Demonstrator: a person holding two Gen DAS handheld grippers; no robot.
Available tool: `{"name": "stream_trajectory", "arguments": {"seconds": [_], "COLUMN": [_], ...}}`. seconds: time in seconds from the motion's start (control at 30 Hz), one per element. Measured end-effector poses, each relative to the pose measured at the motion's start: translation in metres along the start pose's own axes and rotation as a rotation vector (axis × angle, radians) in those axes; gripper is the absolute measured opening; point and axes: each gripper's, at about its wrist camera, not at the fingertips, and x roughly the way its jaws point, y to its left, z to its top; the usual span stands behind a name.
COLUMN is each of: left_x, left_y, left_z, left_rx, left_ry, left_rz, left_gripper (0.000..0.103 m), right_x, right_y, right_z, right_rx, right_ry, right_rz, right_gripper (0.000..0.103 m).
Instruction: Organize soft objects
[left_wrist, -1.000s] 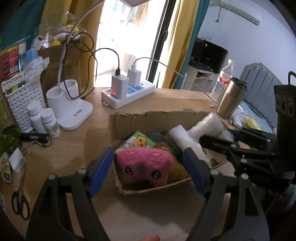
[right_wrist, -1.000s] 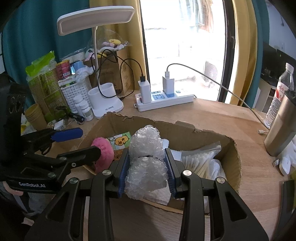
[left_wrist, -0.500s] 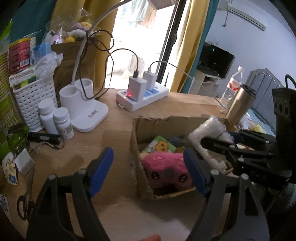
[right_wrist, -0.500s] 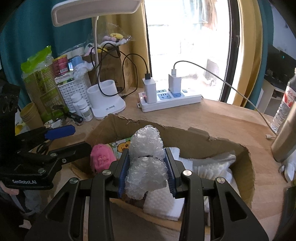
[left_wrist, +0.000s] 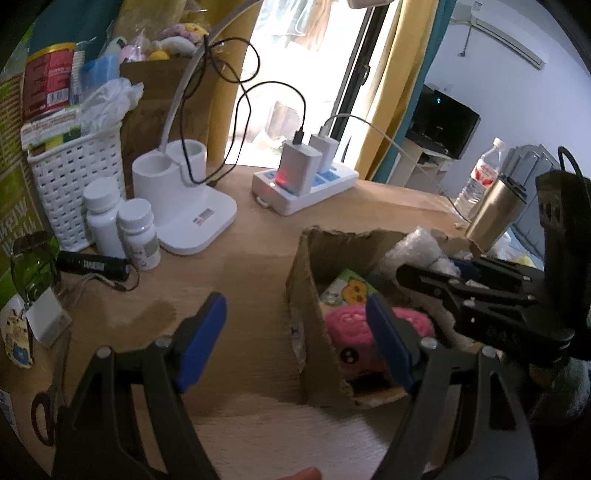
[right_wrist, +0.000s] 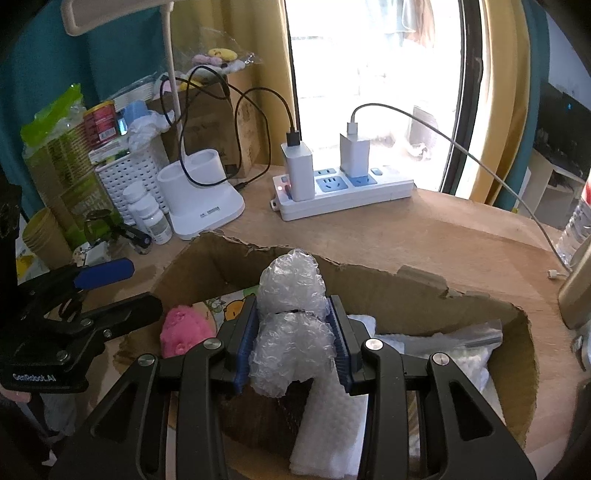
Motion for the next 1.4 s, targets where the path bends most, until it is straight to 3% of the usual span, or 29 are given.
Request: {"name": "stream_trajectory", "arguments": {"seconds": [0.1, 0.23, 0.37, 1.4], "left_x": [0.001, 0.002, 0.0, -0.059], "left_y": [0.001, 0.0, -0.001, -0.056], "left_z": [0.0, -0.001, -0.001, -0.017], "left_rx": [-0.003, -0.004, 0.0, 0.088], "left_ry": [0.0, 0.002, -0.004, -0.088], "left_rz": [-0.001, -0.003, -0.003, -0.042], "left_gripper": [0.079, 0.079, 0.079, 0.079], "right_x": [0.004, 0.005, 0.001, -0.083], "right_y": [0.0, 0.001, 0.001, 0.001], "right_z": [0.001, 0.0, 0.001, -0.027], "right_rx": [0.0, 0.003, 0.005, 0.017], "right_ry": [0.006, 0.004, -0.005, -0.126], "right_rz": [-0.004, -0.011, -0.013, -0.063], "right_gripper": [0.04, 0.053, 0.057, 0.057]}}
